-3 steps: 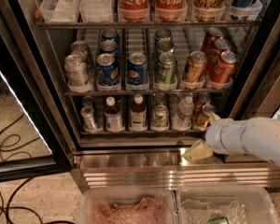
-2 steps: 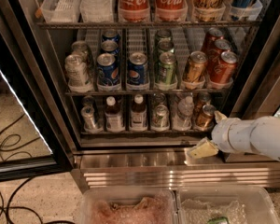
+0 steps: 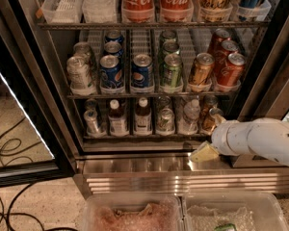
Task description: Pick orange can from bottom shelf of fridge
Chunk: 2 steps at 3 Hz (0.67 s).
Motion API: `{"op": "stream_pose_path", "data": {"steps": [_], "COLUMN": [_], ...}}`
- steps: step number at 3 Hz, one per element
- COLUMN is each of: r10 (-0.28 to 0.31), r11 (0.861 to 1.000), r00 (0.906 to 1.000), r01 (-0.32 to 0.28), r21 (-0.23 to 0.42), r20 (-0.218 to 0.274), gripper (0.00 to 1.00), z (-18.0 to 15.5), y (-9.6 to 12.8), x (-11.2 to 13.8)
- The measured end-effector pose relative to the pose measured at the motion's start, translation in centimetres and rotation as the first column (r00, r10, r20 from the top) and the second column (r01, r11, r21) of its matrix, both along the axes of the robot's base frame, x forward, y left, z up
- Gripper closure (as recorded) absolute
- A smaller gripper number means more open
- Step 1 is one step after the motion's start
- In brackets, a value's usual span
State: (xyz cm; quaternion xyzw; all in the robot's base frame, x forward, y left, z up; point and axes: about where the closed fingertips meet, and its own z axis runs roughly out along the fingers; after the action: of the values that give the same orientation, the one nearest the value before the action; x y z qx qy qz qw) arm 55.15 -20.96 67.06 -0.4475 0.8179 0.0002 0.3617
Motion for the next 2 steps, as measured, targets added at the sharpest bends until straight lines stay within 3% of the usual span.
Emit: {"op": "stream_pose_path", "data": {"steps": [1, 2], "r10": [-0.018, -0.074], "r11": [1.0, 0.996], "r00": [0.9998, 0.9971], "r01": [0.018, 0.075], "r21": [-0.021, -0.04], "r20": [-0.002, 0.016], "gripper": [0.0, 0.0], "z": [-1.7, -2.7], "y": [0.0, -0.9], "x": [1.2, 2.5]}}
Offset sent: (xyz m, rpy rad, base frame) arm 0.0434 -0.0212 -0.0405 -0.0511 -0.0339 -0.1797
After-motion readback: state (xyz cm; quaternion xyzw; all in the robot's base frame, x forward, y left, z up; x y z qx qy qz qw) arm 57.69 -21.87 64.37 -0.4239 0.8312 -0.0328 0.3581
